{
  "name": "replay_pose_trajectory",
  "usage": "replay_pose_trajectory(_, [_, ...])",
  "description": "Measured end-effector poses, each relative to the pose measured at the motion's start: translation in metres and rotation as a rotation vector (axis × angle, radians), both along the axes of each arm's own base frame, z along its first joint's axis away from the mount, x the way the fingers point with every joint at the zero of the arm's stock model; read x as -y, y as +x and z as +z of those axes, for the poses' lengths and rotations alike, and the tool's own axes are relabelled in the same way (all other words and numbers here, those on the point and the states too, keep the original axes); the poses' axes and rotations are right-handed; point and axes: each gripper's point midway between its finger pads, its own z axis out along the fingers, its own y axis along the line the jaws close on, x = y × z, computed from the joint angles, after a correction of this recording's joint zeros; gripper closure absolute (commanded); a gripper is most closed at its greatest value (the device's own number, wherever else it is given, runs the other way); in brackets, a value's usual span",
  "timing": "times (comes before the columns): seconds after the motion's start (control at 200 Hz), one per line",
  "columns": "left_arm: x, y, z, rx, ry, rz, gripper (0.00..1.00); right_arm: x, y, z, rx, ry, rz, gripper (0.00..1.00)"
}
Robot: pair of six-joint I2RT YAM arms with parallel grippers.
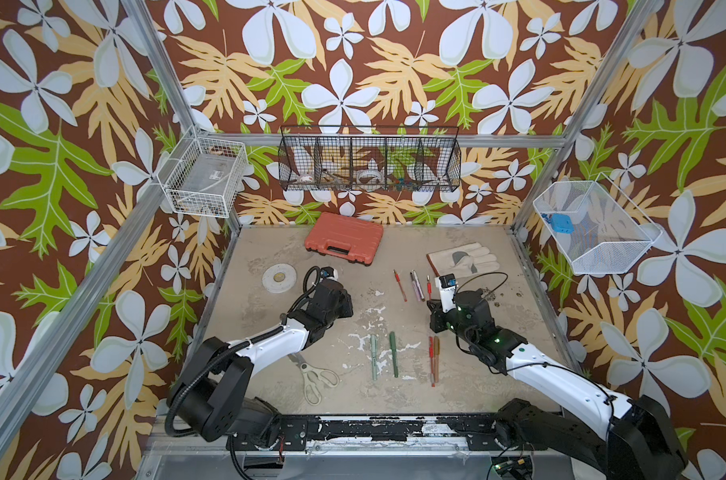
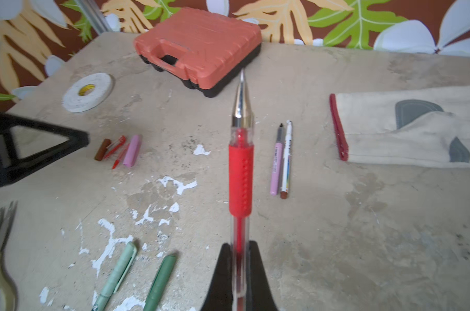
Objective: Open the pen caps
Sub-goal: 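Open the left gripper to drop the cap while the right gripper carries the pen away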
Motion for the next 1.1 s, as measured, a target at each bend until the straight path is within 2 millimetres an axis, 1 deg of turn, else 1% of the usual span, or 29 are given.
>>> replay_pose_trajectory(0.065, [0.006, -0.008, 0.017, 0.057, -0.035, -0.038, 0.63, 0.006, 0.012, -0.006, -0.033, -0.015, -0.047, 1.0])
replay_pose_trajectory(0.155, [0.006, -0.014, 0.037, 0.133, -0.089, -0.056, 0.61, 0.014, 0.028, -0.019, -0.095, -0.043, -0.09, 1.0])
replay_pose_trajectory(0.26, [0.01, -0.022, 0.048, 0.182, -0.138, -0.093, 0.59, 0.026, 0.05, -0.036, -0.164, -0.07, -0.143, 1.0])
replay_pose_trajectory(0.355, [0.018, -0.025, 0.054, 0.206, -0.176, -0.141, 0.59, 0.03, 0.061, -0.05, -0.217, -0.093, -0.163, 1.0])
replay_pose_trajectory(0.435, [0.029, -0.027, 0.057, 0.213, -0.209, -0.192, 0.59, 0.026, 0.076, -0.056, -0.252, -0.109, -0.159, 0.97])
replay_pose_trajectory(0.555, [0.049, -0.032, 0.055, 0.198, -0.252, -0.288, 0.58, 0.021, 0.096, -0.067, -0.298, -0.146, -0.147, 0.95])
replay_pose_trajectory(0.716, [0.067, -0.041, 0.057, 0.19, -0.302, -0.388, 0.55, 0.021, 0.11, -0.088, -0.371, -0.178, -0.15, 0.93])
replay_pose_trajectory(0.856, [0.073, -0.044, 0.059, 0.194, -0.32, -0.42, 0.55, 0.026, 0.118, -0.098, -0.407, -0.195, -0.161, 0.89])
replay_pose_trajectory(1.101, [0.074, -0.045, 0.06, 0.191, -0.326, -0.429, 0.55, 0.023, 0.129, -0.113, -0.454, -0.224, -0.15, 0.84])
